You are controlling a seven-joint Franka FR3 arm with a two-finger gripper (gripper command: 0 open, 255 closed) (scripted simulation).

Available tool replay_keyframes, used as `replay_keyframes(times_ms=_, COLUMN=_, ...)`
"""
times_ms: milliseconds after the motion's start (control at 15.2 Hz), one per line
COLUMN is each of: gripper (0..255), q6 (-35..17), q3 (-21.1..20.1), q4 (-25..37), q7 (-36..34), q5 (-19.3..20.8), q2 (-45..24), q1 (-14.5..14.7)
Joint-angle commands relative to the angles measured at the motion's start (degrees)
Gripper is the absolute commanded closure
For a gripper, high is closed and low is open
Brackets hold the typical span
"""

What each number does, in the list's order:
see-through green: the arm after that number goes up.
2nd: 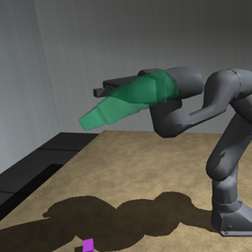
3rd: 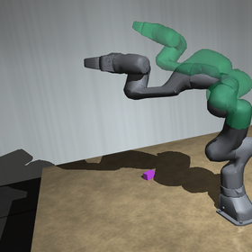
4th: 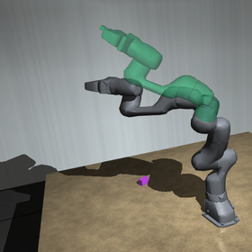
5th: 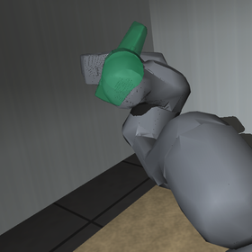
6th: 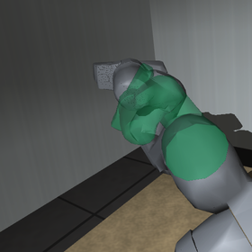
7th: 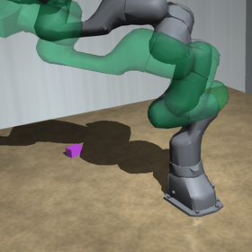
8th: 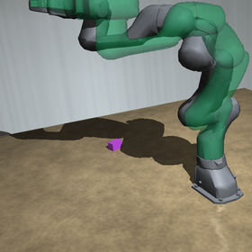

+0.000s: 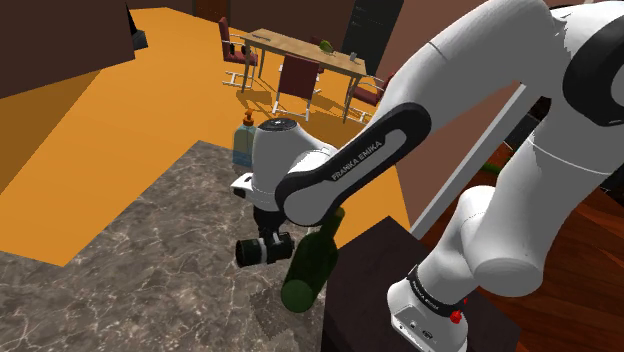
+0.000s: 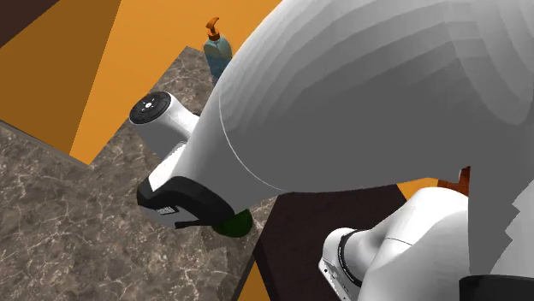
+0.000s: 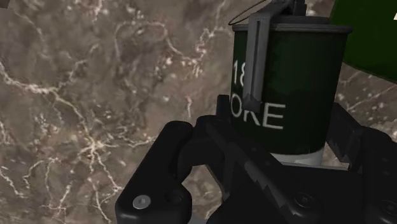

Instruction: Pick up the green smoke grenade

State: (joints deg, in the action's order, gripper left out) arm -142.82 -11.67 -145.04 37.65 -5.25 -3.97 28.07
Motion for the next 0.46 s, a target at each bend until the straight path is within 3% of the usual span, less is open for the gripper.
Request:
replay_keyframes(times_ms=0, gripper=255, q6=1.8, q3=0.0, q4=0.2, q7=0.2, q5=-0.3, q2=1.6, q1=0.0)
replay_keyframes(times_ms=396, gripper=255, q6=5.3, q3=-0.1, q4=0.7, q7=0.4, q5=-0.9, q2=4.7, q1=-0.1)
